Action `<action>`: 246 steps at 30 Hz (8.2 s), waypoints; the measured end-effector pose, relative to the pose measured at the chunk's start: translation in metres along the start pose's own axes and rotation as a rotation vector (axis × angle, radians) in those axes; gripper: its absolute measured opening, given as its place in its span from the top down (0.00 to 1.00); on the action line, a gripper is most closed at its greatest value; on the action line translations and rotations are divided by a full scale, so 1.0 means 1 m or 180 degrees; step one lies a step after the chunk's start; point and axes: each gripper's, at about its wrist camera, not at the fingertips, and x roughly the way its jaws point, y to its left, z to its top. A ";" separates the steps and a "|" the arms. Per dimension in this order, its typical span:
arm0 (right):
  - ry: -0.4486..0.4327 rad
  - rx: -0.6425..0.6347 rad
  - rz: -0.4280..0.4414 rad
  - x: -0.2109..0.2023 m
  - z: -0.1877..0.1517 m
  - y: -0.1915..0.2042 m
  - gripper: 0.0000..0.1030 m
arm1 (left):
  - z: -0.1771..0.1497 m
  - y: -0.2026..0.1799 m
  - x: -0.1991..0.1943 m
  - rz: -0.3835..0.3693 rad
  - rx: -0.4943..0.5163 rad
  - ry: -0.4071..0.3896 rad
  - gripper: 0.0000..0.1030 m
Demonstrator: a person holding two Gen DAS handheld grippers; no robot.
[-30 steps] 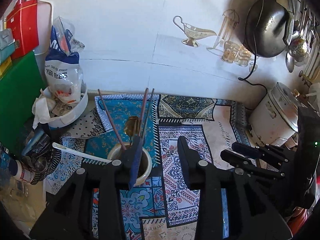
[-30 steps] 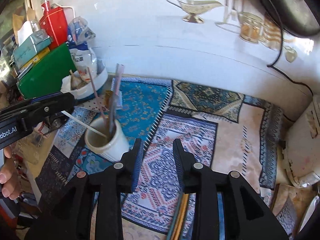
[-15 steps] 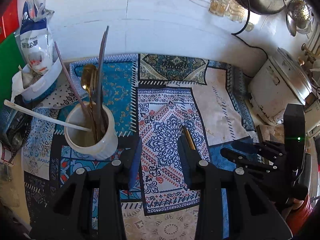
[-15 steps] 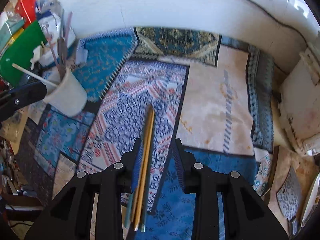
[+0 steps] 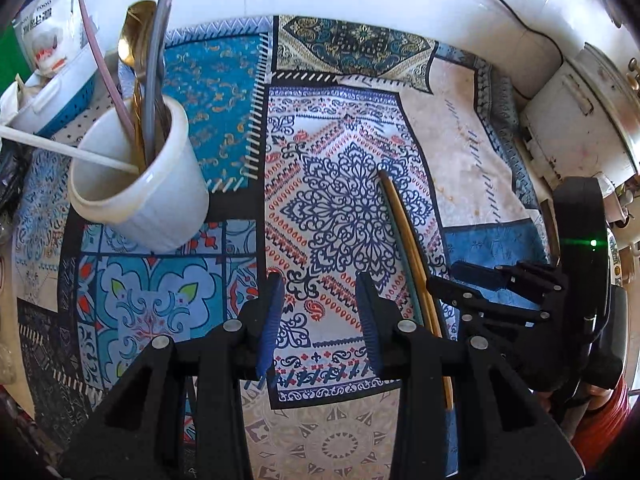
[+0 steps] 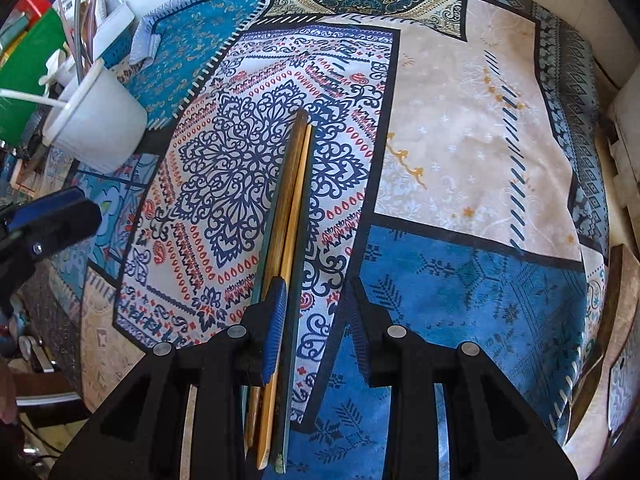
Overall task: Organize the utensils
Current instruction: 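Move both tools back down to the remaining sticks on the rug, then grasp a brown wooden chopstick with the left tool while the right tool grasps a dark stick, then lift both sticks and carry them over the white cup, then lower both sticks into the white cup and open both tools, then move both tools down to the last sticks on the rug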
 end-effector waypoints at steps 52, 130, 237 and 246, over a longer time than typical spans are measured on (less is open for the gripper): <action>-0.0042 -0.0074 -0.0046 0.017 0.035 -0.041 0.94 | 0.020 -0.025 0.044 -0.0251 0.0061 0.0358 0.65; -0.1020 0.0643 0.0114 -0.111 -0.007 -0.076 0.95 | 0.092 -0.096 0.072 -0.0287 0.0296 0.0145 0.94; -0.1418 -0.0130 -0.0144 -0.147 0.071 0.078 0.68 | 0.082 0.036 -0.124 0.0003 0.0143 -0.1103 0.61; -0.1075 0.0129 -0.0292 -0.117 0.041 0.011 0.67 | 0.064 -0.015 -0.077 -0.0062 0.0258 -0.0732 0.58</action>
